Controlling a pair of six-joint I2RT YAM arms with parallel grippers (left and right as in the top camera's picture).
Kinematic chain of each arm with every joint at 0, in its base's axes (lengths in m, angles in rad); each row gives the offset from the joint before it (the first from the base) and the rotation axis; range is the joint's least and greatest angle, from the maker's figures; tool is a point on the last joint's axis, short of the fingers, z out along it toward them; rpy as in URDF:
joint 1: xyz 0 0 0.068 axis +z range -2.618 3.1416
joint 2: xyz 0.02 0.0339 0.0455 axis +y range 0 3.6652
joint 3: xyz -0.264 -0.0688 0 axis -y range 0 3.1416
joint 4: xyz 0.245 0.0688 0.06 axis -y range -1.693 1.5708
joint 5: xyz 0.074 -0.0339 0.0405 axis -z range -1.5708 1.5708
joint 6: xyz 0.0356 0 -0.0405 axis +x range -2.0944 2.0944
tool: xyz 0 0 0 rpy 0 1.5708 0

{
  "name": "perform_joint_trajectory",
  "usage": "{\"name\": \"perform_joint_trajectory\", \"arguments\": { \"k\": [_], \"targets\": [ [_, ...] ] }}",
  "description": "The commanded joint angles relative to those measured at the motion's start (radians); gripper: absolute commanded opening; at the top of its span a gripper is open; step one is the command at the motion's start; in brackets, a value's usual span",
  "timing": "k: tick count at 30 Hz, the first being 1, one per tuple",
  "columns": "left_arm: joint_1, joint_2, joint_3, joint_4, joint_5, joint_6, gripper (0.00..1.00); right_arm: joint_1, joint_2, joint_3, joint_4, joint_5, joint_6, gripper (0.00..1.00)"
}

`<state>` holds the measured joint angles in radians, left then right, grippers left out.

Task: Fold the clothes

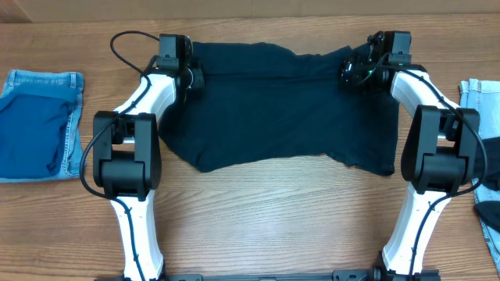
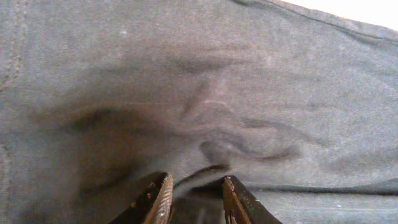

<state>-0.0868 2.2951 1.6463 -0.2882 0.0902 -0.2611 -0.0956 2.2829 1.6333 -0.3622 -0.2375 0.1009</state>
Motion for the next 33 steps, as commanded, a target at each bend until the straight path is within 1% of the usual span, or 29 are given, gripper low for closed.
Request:
{"name": "perform_joint_trajectory", "arguments": {
  "k": [1, 3, 4, 6, 7, 8, 11, 13, 15, 16, 17, 19, 20, 23, 24, 27, 29, 33],
  "targets": [
    [0.010, 0.025, 0.005, -0.010, 0.074, -0.009, 0.37, -0.002, 0.040, -0.014, -0.030, -0.056, 0.003, 0.93],
    [0.010, 0.025, 0.023, -0.038, 0.127, -0.008, 0.40, -0.002, 0.014, 0.009, -0.078, -0.058, 0.002, 0.96],
    [0.010, 0.018, 0.046, -0.072, 0.148, -0.005, 0.40, -0.002, -0.011, 0.022, -0.104, -0.057, 0.000, 1.00],
    [0.010, -0.007, 0.081, -0.117, 0.147, 0.023, 0.39, -0.002, -0.074, 0.048, -0.147, -0.056, -0.001, 1.00],
    [0.010, -0.030, 0.101, -0.144, 0.147, 0.043, 0.40, -0.002, -0.114, 0.059, -0.169, -0.054, -0.001, 1.00],
    [0.010, -0.062, 0.125, -0.180, 0.147, 0.056, 0.43, -0.002, -0.178, 0.074, -0.210, -0.041, -0.001, 1.00],
    [0.009, -0.199, 0.159, -0.333, 0.165, 0.077, 0.49, -0.012, -0.325, 0.091, -0.362, 0.063, 0.004, 1.00],
    [0.009, -0.289, 0.159, -0.485, 0.173, 0.082, 0.57, -0.027, -0.428, 0.091, -0.534, 0.127, 0.056, 1.00],
    [0.008, -0.358, 0.159, -0.668, 0.169, 0.092, 0.61, -0.055, -0.497, 0.091, -0.727, 0.128, 0.100, 1.00],
    [0.008, -0.384, 0.159, -0.779, 0.168, 0.110, 0.60, -0.071, -0.516, 0.090, -0.832, 0.129, 0.121, 1.00],
    [0.008, -0.394, 0.159, -0.874, 0.160, 0.128, 0.57, -0.085, -0.520, 0.089, -0.925, 0.134, 0.121, 1.00],
    [0.002, -0.392, 0.151, -1.018, 0.155, 0.174, 0.54, -0.109, -0.520, 0.061, -1.025, 0.134, 0.121, 1.00],
    [-0.008, -0.392, 0.135, -1.070, 0.130, 0.193, 0.53, -0.119, -0.520, 0.042, -1.036, 0.133, 0.121, 1.00],
    [-0.060, -0.392, 0.066, -1.119, 0.012, 0.195, 0.54, -0.139, -0.520, -0.052, -1.029, 0.132, 0.148, 1.00],
    [-0.079, -0.392, 0.035, -1.111, 0.003, 0.195, 0.54, -0.142, -0.520, -0.084, -1.023, 0.132, 0.161, 1.00],
    [-0.135, -0.392, -0.074, -1.043, 0.003, 0.191, 0.56, -0.142, -0.520, -0.174, -0.983, 0.132, 0.162, 1.00],
    [-0.159, -0.392, -0.128, -0.988, -0.016, 0.191, 0.56, -0.142, -0.520, -0.202, -0.966, 0.132, 0.162, 1.00],
    [-0.196, -0.391, -0.253, -0.858, -0.173, 0.181, 0.56, -0.142, -0.520, -0.220, -0.959, 0.132, 0.161, 1.00]
  ]
}}
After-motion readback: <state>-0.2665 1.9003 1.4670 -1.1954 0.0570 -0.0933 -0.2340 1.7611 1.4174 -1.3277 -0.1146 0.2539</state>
